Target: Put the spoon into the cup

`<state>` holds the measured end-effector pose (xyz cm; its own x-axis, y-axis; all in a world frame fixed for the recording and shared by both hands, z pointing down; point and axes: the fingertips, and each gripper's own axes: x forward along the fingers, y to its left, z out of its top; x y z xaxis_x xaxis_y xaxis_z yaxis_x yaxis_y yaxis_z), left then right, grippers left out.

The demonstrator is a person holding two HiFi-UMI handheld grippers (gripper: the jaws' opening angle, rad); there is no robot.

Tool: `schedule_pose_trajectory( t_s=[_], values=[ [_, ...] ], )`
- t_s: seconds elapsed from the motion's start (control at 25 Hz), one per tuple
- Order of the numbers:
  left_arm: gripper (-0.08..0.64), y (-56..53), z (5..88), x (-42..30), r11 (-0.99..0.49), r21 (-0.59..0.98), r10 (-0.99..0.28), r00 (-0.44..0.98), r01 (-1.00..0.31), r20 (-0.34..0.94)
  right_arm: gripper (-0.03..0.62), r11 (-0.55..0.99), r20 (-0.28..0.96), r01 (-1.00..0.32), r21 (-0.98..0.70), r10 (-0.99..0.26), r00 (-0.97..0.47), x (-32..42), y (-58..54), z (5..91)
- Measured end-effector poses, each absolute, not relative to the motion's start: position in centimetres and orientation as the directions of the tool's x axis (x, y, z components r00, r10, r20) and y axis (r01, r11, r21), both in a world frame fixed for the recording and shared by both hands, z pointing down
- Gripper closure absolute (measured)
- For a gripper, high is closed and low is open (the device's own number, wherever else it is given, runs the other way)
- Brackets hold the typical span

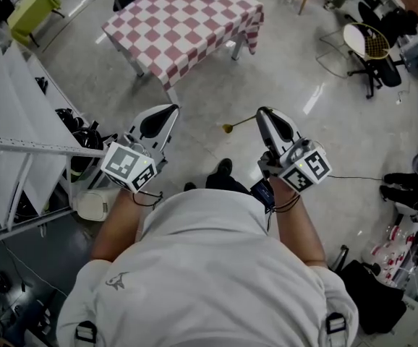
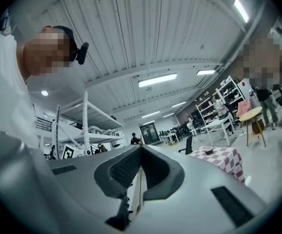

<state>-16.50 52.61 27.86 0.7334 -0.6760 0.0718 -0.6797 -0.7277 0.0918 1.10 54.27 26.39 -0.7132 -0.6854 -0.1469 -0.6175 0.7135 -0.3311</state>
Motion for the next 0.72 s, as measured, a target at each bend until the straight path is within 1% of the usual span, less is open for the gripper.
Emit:
schedule_pose_trajectory(
  t_s=[0.44,0.72],
  values=[
    [0.546,44.2,27.7,-7.2,-0.737,0.073,-0.669,0.741,-0.672,0.066,0.560,0.728,-0.176,-0.602,-0.327,-0.673,-0.718,10.7,45.5,25.6],
    [0.546,40.7,28.5,-4.4,-0.740,0.078,-0.664,0.745,-0.668,0.073,0.560,0.726,-0.182,-0.602,-0.332,-0.675,-0.715,13.6,41.6,25.8]
  ],
)
